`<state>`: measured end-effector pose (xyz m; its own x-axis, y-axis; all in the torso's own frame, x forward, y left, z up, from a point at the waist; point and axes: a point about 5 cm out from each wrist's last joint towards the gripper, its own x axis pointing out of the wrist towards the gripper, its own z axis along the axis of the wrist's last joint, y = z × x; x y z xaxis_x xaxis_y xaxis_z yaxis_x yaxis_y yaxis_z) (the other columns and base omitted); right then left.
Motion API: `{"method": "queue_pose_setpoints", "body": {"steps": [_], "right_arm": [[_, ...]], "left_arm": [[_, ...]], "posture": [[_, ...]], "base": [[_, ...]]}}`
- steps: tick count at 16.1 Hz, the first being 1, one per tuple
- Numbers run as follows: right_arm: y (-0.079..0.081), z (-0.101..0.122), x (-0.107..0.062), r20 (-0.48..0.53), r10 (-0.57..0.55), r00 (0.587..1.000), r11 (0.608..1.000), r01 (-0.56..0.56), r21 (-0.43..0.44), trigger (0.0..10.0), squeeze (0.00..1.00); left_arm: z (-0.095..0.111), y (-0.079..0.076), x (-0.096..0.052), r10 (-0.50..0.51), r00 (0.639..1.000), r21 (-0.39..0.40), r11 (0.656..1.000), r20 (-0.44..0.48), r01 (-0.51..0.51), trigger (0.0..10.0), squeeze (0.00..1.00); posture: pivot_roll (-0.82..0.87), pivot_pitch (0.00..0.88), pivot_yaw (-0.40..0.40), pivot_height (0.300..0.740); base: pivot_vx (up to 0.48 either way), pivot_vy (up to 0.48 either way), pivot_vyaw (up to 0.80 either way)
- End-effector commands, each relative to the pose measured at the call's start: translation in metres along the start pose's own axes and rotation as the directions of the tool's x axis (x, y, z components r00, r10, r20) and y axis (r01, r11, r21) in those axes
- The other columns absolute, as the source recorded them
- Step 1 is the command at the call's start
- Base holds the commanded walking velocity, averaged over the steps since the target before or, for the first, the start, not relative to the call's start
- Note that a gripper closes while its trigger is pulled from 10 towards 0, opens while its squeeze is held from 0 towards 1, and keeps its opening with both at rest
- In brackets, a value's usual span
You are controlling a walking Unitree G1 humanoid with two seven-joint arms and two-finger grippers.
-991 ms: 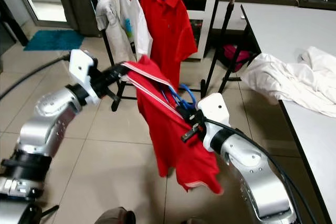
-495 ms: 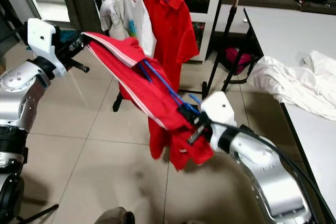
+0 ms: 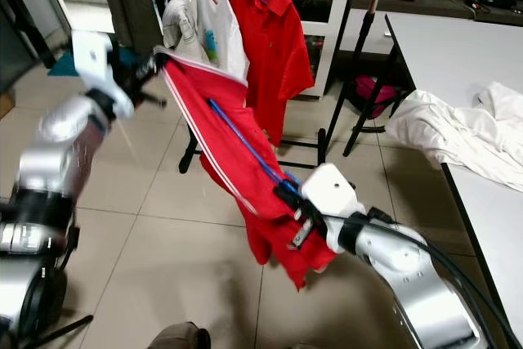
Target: Hang hanger
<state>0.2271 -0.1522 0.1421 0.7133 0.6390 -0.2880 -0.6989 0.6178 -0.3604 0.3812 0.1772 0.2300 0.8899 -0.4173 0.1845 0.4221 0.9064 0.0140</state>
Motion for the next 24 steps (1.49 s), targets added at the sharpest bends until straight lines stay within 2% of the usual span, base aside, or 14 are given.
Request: {"method": "queue_pose_setpoints", "body": {"steps": [1, 3, 5, 6, 7, 8, 10, 11, 12, 13, 16, 19, 23, 24], "right_arm": [[0.005, -0.024, -0.006, -0.107, 0.024, 0.994, 0.999, -0.021, 0.034, 0.0, 0.0], [0.003, -0.025, -0.007, -0.056, -0.02, 0.998, 0.996, 0.025, 0.091, 0.0, 0.0], [0.0, -0.025, -0.008, 0.03, -0.09, 0.996, 0.979, 0.082, 0.187, 0.0, 0.0], [-0.001, -0.024, -0.01, 0.083, -0.122, 0.989, 0.966, 0.1, 0.237, 0.0, 0.0], [-0.001, -0.022, -0.011, 0.115, -0.131, 0.985, 0.962, 0.098, 0.254, 0.0, 0.0], [0.0, -0.022, -0.011, 0.105, -0.11, 0.988, 0.969, 0.084, 0.232, 0.0, 0.0], [0.002, -0.028, -0.009, -0.006, -0.063, 0.998, 0.991, 0.063, 0.119, 0.0, 0.0], [-0.004, -0.031, -0.006, -0.083, -0.088, 0.993, 0.992, 0.095, 0.081, 0.0, 0.0], [-0.009, -0.031, -0.004, -0.114, -0.11, 0.987, 0.991, 0.117, 0.059, 0.0, 0.0], [-0.019, -0.023, 0.003, -0.131, -0.144, 0.981, 0.987, 0.152, 0.053, 0.0, 0.0], [-0.027, -0.006, 0.018, -0.129, -0.149, 0.98, 0.987, 0.154, 0.036, 0.0, 0.0], [-0.02, -0.006, 0.026, -0.224, 0.001, 0.975, 0.999, -0.01, -0.039, 0.0, 0.0], [-0.016, -0.009, 0.031, -0.346, 0.122, 0.93, 0.989, -0.143, -0.035, 0.0, 0.0], [-0.017, -0.011, 0.029, -0.391, 0.183, 0.902, 0.978, -0.206, -0.016, 0.0, 0.0]], "left_arm": [[0.038, 0.029, -0.005, 0.136, 0.98, -0.041, 0.99, 0.143, -0.132, 0.0, 0.0], [0.039, 0.034, -0.004, 0.163, 0.977, -0.082, 0.985, 0.14, -0.152, 0.0, 0.0], [0.03, 0.046, -0.004, 0.255, 0.962, -0.147, 0.96, 0.096, -0.24, 0.0, 0.0], [0.016, 0.056, -0.008, 0.336, 0.941, -0.188, 0.928, 0.045, -0.323, 0.0, 0.0], [0.008, 0.061, -0.012, 0.386, 0.922, -0.207, 0.904, 0.015, -0.375, 0.0, 0.0], [0.006, 0.06, -0.012, 0.386, 0.922, -0.196, 0.906, 0.016, -0.376, 0.0, 0.0], [0.009, 0.044, -0.004, 0.271, 0.961, -0.134, 0.955, 0.046, -0.263, 0.0, 0.0], [0.01, 0.03, 0.002, 0.172, 0.984, -0.047, 0.984, 0.044, -0.17, 0.0, 0.0], [0.009, 0.021, 0.006, 0.121, 0.992, 0.006, 0.993, 0.037, -0.121, 0.0, 0.0], [0.008, 0.0, 0.014, 0.031, 0.999, 0.073, 0.997, 0.043, -0.034, 0.0, 0.0], [0.002, -0.028, 0.022, -0.084, 0.996, 0.175, 0.981, 0.013, 0.08, 0.0, 0.0], [-0.004, -0.045, 0.023, -0.168, 0.986, 0.232, 0.958, -0.022, 0.168, 0.0, 0.0], [-0.013, -0.07, 0.018, -0.313, 0.947, 0.273, 0.907, -0.068, 0.319, 0.0, 0.0], [-0.019, -0.077, 0.015, -0.35, 0.931, 0.291, 0.884, -0.106, 0.366, 0.0, 0.0]], "posture": [[0.06, 0.027, 0.017, 0.74], [0.06, 0.028, 0.019, 0.74], [0.06, 0.029, 0.02, 0.74], [0.06, 0.033, 0.02, 0.74], [0.06, 0.033, 0.02, 0.74], [0.06, 0.036, 0.022, 0.74], [0.06, 0.042, 0.019, 0.74], [0.06, 0.043, 0.019, 0.74], [0.06, 0.043, 0.019, 0.74], [0.06, 0.043, 0.019, 0.74], [0.05, 0.05, 0.013, 0.74], [0.05, 0.054, 0.01, 0.74], [0.05, 0.056, 0.005, 0.74], [0.06, 0.06, 0.004, 0.74]], "base": [[0.0, 0.0, 0.0], [0.0, 0.0, 0.0], [0.0, 0.0, 0.0], [0.0, 0.0, 0.0], [0.0, 0.0, 0.0], [0.0, 0.0, 0.0], [0.0, 0.0, 0.0], [0.0, 0.0, 0.0], [0.0, 0.0, 0.0], [0.0, 0.0, 0.0], [0.0, 0.0, 0.0], [0.0, 0.0, 0.0], [0.0, 0.0, 0.0], [0.0, 0.0, 0.0]]}}
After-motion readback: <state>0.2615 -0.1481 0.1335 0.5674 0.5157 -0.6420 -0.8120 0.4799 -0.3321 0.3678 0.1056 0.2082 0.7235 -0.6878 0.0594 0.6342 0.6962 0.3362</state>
